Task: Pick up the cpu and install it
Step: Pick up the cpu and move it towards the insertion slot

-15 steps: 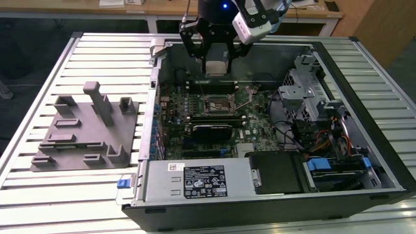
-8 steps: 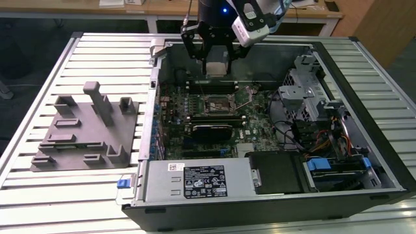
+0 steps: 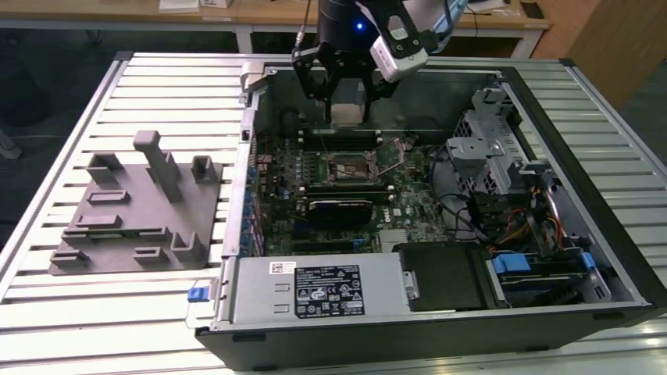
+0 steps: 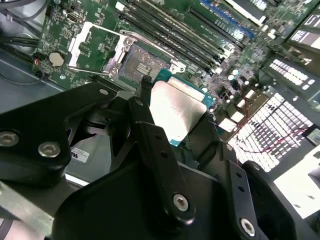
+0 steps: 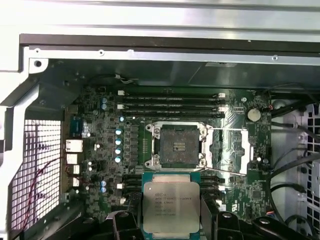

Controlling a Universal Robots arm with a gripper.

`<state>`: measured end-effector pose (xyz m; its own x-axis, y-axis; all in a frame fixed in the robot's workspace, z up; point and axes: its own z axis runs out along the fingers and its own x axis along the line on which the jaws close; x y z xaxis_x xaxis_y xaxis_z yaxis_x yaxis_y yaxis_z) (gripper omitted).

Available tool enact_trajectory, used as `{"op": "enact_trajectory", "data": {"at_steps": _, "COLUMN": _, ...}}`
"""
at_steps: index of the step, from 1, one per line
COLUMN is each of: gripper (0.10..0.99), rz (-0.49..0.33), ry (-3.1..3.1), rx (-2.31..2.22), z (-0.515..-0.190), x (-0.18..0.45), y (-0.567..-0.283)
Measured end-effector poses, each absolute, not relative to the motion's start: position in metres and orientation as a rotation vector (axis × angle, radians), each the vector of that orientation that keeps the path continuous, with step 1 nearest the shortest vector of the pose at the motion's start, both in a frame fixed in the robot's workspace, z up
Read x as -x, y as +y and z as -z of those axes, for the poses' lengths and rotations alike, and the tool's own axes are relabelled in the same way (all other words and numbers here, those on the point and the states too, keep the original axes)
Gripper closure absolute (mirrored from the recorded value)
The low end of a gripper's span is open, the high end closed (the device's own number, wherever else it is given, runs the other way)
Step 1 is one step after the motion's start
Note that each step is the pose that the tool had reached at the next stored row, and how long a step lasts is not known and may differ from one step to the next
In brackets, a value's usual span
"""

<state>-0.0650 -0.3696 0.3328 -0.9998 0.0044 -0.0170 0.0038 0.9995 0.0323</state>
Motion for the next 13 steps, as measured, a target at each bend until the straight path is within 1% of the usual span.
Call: {"op": "enact_trajectory", "data": {"at_steps": 13, "gripper": 0.541, "rz": -0.048, "ry": 3.124, "rx": -0.004, "z": -0.309, "x": 0.06, "y": -0.353}}
